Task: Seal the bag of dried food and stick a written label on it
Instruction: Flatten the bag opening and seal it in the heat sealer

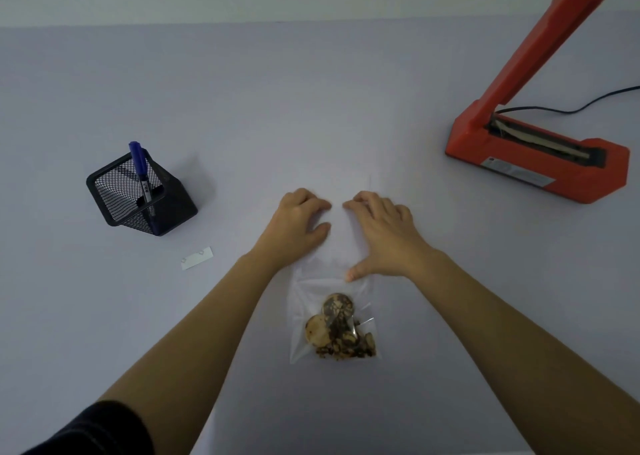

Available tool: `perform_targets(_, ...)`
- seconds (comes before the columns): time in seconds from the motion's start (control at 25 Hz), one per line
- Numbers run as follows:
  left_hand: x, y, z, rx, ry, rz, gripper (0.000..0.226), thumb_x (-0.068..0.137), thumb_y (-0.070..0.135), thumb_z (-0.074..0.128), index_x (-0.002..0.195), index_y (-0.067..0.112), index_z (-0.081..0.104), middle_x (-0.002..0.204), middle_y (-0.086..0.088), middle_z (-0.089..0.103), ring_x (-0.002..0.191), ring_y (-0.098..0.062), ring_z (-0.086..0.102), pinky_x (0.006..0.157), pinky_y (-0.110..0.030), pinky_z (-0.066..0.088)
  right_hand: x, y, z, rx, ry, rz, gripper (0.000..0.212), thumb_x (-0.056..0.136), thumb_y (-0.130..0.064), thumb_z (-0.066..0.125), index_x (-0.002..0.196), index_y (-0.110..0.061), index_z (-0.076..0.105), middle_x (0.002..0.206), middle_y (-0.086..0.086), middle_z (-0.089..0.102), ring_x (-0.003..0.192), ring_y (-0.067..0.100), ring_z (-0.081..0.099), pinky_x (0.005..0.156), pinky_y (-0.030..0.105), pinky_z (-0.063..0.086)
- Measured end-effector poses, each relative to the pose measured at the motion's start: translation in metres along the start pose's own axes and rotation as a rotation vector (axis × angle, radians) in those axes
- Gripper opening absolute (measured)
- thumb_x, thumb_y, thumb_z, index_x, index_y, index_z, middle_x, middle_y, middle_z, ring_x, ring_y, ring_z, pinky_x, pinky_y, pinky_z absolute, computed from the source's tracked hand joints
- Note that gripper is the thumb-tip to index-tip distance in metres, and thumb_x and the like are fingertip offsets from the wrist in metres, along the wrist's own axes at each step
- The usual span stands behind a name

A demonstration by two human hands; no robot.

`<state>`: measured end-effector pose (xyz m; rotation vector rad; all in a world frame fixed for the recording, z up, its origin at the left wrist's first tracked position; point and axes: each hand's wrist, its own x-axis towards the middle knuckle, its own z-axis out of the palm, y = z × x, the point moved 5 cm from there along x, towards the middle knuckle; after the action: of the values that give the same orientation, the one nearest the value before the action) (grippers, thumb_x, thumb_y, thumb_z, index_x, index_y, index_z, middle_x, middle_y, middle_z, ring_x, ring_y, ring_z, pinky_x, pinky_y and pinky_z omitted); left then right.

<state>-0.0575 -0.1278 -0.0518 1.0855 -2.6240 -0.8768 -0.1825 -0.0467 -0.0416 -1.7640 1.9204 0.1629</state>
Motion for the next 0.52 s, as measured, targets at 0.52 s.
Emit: perform_targets(0.52, 0.003, -0.002, -0.018, -0.132, 0.163, -0.337, 0.043, 0.087, 0.015, 0.059, 0.128, 0.003, 0.053, 0.120, -0.015, 0.051, 0.108, -0.027, 0.052, 0.092, -0.024, 0.037, -0.008, -0.007, -0.006, -0.015, 0.037, 0.130, 0.134, 0.052, -0.056, 0.081, 0.146, -0.016, -0.006, 0.150, 0.013, 0.004, 0.134, 0.033, 0.016, 0.108, 0.043, 0.022)
